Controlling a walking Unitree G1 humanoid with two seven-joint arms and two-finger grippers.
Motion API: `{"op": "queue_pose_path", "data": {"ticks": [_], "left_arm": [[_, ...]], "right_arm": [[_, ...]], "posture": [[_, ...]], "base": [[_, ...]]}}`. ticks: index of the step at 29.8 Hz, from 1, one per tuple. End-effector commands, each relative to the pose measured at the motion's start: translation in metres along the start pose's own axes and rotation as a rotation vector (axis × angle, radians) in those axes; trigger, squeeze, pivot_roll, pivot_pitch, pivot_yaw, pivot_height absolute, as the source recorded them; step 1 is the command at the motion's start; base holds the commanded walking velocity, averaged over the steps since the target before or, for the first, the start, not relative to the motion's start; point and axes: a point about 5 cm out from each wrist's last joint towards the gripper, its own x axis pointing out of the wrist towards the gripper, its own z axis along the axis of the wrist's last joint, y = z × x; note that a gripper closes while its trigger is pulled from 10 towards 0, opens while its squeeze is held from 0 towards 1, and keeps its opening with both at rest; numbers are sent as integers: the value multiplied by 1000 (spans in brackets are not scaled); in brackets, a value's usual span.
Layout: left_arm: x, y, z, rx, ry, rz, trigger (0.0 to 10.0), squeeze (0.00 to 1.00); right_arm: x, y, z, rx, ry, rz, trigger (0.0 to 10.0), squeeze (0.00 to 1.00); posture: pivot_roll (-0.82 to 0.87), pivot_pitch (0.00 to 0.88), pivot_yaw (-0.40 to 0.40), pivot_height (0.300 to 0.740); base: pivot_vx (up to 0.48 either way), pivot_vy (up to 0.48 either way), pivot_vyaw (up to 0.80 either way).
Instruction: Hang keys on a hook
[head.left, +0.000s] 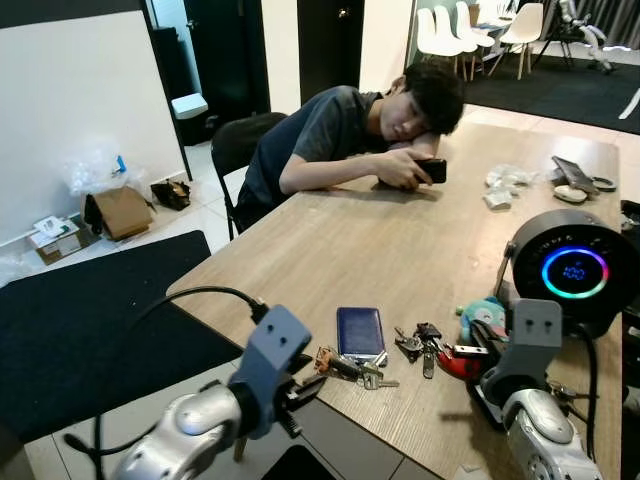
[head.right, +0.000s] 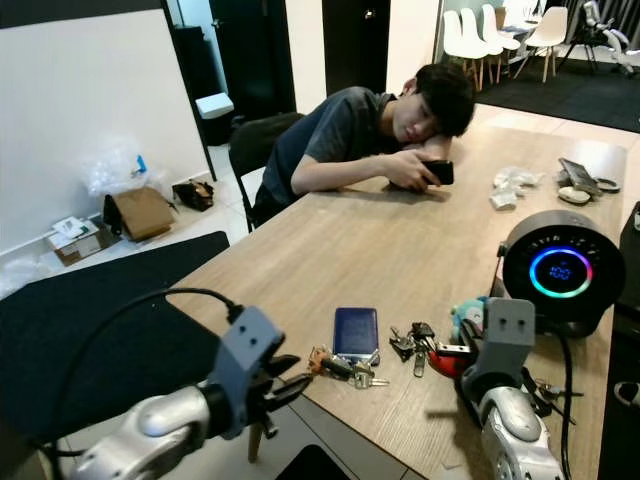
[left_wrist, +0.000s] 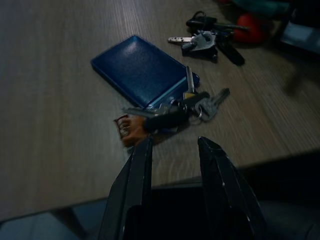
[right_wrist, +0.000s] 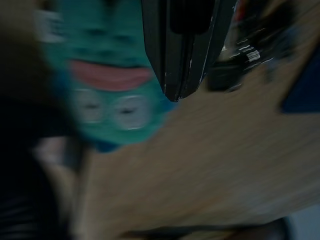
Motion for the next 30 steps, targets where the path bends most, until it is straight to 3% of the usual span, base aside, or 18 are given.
{"op": "queue_pose_path", "data": {"ticks": [1, 6, 9, 13, 15, 17, 27, 28, 30], "left_arm": [[4, -1, -4, -6, 24, 5, 10000, 0], [18, -8, -10, 0, 62, -7, 10000, 0], [23, -13, -10, 3, 61, -15, 10000, 0], [27, -16, -9, -3, 56, -26, 10000, 0], [33, -23, -6, -12, 43, -50, 10000, 0], [36, -25, -4, -13, 38, -53, 10000, 0], [50, -24, -2, 7, 27, -44, 10000, 0], [50, -22, 0, 22, 24, -42, 10000, 306], [50, -20, 0, 41, 22, -34, 10000, 306]], "right_arm": [[-2, 10, -2, 18, 16, 68, 10000, 0], [-17, 36, 6, -21, 37, 297, 10000, 0], [-31, 37, 9, -32, 55, 337, 10000, 0], [-41, 39, 9, -57, 80, 361, 10000, 0], [-56, 40, 5, -93, 124, 359, 10000, 0], [-61, 41, 3, -81, 139, 354, 10000, 0], [-61, 38, -13, -22, 189, 311, 10000, 0], [-60, 39, -13, -14, 186, 310, 10000, 0], [-61, 41, -13, -10, 187, 314, 10000, 0]], "posture": [[14, 123, 93, 740], [19, 126, 78, 740], [16, 142, 66, 740], [6, 147, 62, 740], [-11, 154, 66, 740], [-23, 155, 71, 740], [-41, 155, 88, 740], [-39, 156, 89, 740], [-39, 156, 89, 740]], "base": [[0, 0, 0], [0, 0, 0], [0, 0, 0], [0, 0, 0], [0, 0, 0], [0, 0, 0], [0, 0, 0], [0, 0, 0], [0, 0, 0]]}}
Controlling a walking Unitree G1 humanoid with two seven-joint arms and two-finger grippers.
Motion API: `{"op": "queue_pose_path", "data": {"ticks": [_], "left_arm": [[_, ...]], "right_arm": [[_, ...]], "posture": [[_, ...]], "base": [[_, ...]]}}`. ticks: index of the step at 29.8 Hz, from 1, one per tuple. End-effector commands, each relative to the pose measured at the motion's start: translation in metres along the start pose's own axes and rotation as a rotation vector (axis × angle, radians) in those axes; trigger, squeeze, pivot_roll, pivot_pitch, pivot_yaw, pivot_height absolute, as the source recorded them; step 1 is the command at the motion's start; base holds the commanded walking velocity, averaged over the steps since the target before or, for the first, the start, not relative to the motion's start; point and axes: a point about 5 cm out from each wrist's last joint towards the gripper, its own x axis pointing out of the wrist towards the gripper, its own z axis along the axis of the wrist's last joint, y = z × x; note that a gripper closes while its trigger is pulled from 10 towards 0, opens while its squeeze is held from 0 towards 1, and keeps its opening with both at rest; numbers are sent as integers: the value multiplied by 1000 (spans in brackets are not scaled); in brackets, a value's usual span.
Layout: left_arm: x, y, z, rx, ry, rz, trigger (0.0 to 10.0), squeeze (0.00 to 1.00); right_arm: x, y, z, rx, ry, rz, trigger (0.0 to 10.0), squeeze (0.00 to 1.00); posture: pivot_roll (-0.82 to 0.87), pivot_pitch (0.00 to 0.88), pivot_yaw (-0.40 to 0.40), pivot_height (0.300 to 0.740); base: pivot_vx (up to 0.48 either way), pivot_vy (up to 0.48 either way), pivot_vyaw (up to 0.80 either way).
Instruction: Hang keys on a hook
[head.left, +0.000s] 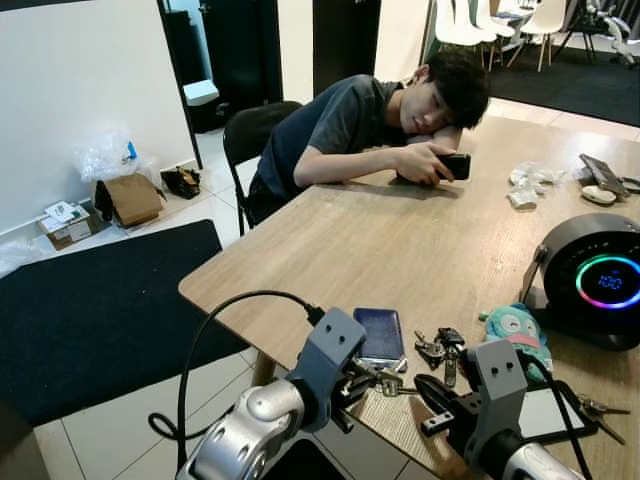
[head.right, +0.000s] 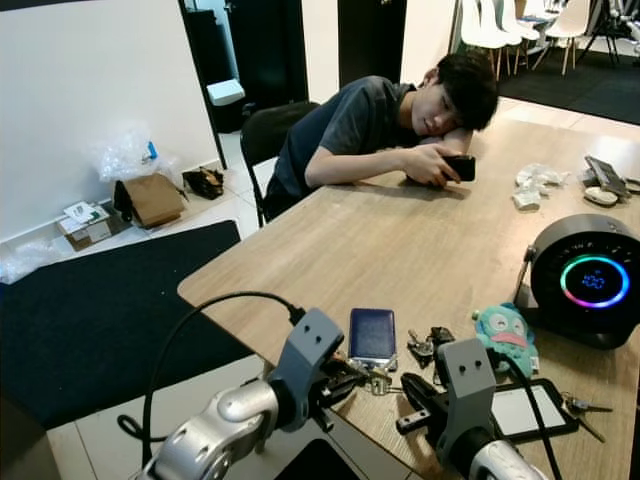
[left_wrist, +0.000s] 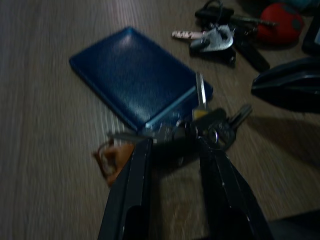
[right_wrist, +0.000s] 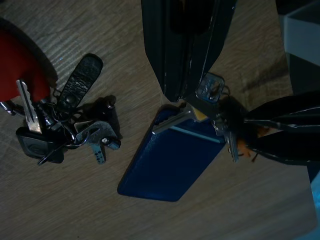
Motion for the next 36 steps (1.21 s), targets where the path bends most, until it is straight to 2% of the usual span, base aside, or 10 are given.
{"op": "queue_pose_path", "data": {"ticks": [1, 4, 5, 6, 36], "left_arm": [[1, 1, -3, 34, 12, 9, 10000, 282], [1, 2, -2, 58, 13, 18, 10000, 227], [1, 3, -2, 62, 13, 20, 10000, 165], [1, 3, -2, 62, 12, 22, 10000, 0], [-2, 10, -1, 74, -13, 68, 10000, 0]], "right_arm": [[-1, 3, -5, 17, 22, 9, 10000, 0], [-1, 4, -6, 18, 25, 12, 10000, 0], [-1, 4, -7, 19, 25, 13, 10000, 0], [-1, 5, -6, 20, 25, 13, 10000, 0], [5, 9, -4, 26, 1, 27, 10000, 0]], "posture": [[-39, 156, 89, 740], [-33, 157, 92, 740], [-33, 155, 93, 740], [-33, 155, 94, 740], [-23, 156, 92, 740]], "base": [[0, 0, 0], [0, 0, 0], [0, 0, 0], [0, 0, 0], [0, 0, 0]]}}
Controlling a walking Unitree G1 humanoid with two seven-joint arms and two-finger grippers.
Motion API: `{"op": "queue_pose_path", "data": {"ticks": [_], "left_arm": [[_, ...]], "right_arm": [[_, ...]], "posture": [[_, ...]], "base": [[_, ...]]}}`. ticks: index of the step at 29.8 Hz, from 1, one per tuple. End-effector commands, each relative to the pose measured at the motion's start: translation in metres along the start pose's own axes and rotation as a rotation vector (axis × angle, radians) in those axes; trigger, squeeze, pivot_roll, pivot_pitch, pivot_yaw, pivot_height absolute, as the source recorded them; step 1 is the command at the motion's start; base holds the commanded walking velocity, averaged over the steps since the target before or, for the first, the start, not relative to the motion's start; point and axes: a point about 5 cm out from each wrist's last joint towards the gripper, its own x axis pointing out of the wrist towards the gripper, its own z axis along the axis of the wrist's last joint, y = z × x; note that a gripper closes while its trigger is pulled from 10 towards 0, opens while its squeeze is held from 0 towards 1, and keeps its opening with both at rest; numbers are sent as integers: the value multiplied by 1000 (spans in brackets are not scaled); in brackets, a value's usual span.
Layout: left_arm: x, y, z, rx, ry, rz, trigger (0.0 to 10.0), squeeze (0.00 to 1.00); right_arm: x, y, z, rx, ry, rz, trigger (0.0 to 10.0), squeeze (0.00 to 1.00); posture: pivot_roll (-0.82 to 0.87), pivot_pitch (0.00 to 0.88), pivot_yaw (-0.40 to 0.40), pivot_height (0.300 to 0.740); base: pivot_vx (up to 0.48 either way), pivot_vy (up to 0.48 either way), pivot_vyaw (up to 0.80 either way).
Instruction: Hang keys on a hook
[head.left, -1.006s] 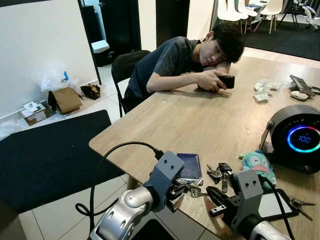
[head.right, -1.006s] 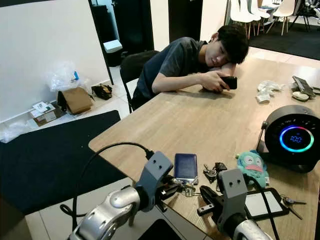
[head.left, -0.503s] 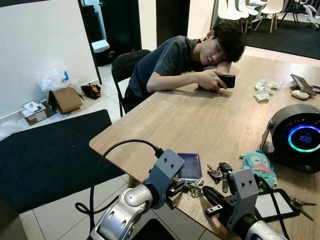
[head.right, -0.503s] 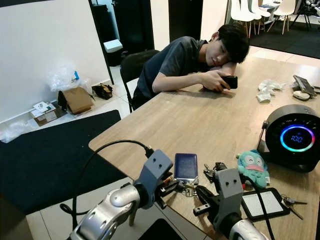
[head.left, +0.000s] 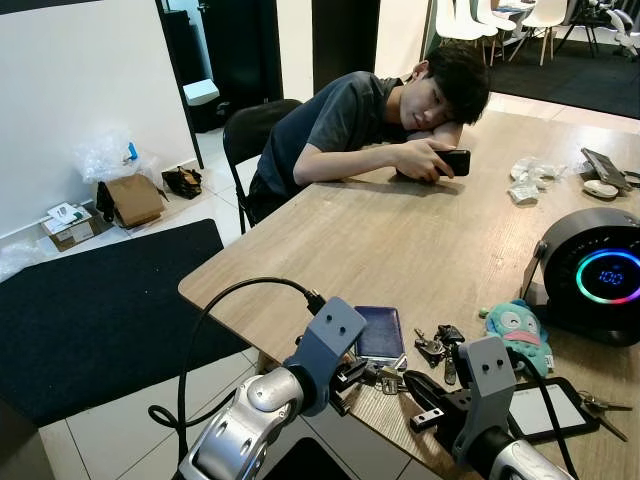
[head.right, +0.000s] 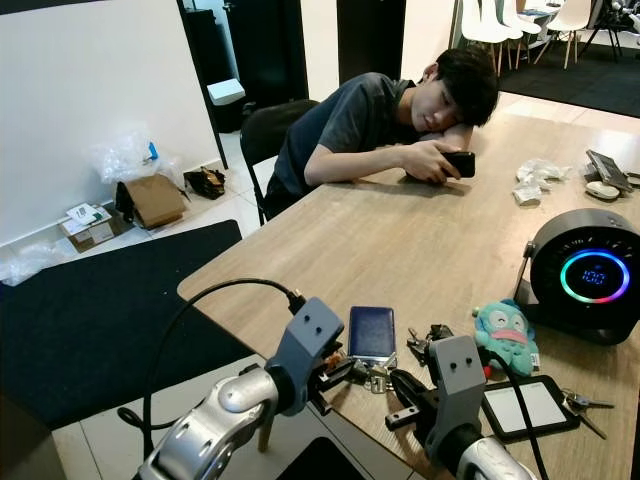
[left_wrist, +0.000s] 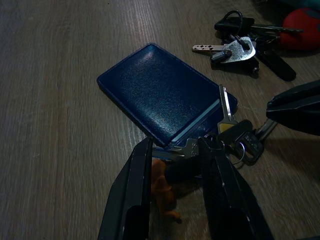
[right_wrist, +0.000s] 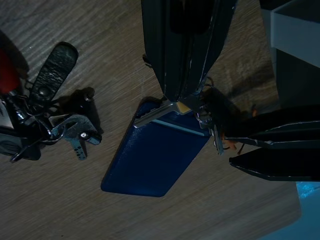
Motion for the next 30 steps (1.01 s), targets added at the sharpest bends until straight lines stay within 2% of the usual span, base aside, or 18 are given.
{"op": "queue_pose_path", "data": {"ticks": [1, 30], "left_arm": [[-1, 0, -5, -4, 11, 0, 10000, 0], [-3, 1, -4, -1, 5, -4, 10000, 0]], "right_arm": [[0, 0, -4, 5, 13, -3, 10000, 0], [4, 2, -3, 0, 8, 10, 10000, 0]], "posture": [[-23, 156, 92, 740], [-15, 150, 91, 740]], "base": [[0, 0, 0], [0, 0, 0]]}}
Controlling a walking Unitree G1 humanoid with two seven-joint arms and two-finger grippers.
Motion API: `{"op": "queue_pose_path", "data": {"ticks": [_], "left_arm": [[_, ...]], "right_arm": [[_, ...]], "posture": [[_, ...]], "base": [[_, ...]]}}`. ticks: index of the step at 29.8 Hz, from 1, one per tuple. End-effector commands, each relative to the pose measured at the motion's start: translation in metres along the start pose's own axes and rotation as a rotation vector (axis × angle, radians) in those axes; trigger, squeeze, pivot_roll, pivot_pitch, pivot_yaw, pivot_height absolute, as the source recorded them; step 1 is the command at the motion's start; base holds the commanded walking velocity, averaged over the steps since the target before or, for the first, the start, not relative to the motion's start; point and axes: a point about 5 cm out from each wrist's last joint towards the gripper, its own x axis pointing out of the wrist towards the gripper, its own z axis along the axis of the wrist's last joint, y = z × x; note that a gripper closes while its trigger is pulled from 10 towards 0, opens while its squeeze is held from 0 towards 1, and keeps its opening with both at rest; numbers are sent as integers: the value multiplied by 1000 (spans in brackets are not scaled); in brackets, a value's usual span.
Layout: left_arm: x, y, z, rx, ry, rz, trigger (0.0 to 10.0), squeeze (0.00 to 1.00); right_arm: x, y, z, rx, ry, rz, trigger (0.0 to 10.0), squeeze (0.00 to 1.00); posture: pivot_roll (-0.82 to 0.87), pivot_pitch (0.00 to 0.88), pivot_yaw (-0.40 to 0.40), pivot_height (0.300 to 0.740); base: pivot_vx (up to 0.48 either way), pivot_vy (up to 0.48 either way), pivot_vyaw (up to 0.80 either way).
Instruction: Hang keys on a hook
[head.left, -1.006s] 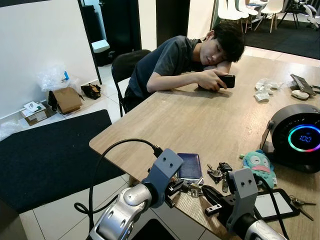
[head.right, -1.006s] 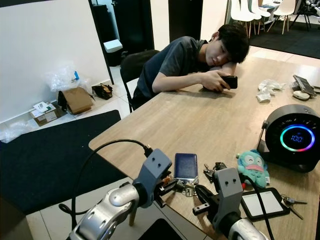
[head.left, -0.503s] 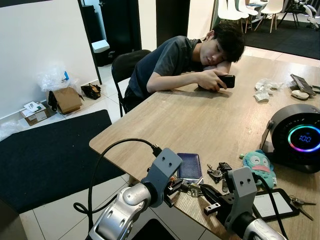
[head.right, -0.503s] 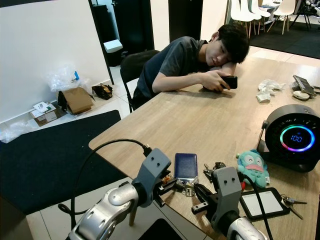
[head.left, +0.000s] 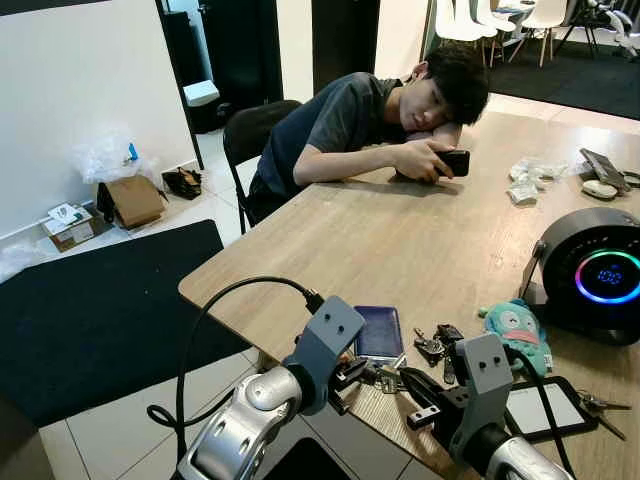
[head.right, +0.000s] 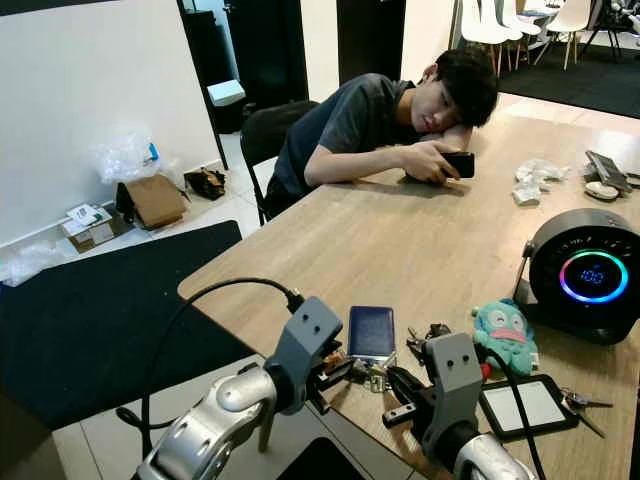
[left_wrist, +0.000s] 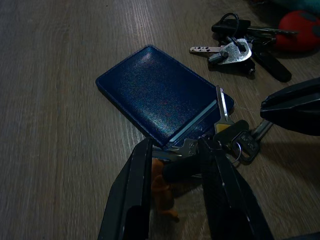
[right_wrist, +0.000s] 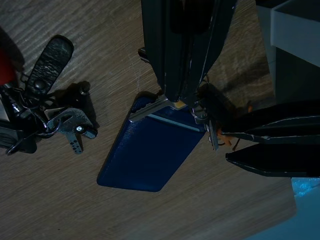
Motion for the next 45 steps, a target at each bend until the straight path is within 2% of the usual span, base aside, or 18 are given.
{"op": "queue_pose_path", "data": {"ticks": [1, 45], "left_arm": [[-2, 0, -4, 0, 8, 2, 10000, 0], [-4, 0, -2, -5, 1, 4, 10000, 0]], "right_arm": [[1, 1, -6, 7, 18, 3, 10000, 0], [3, 3, -5, 8, 17, 10, 10000, 0]], "posture": [[-15, 150, 91, 740], [-9, 160, 91, 740]], "base": [[0, 0, 0], [0, 0, 0]]}}
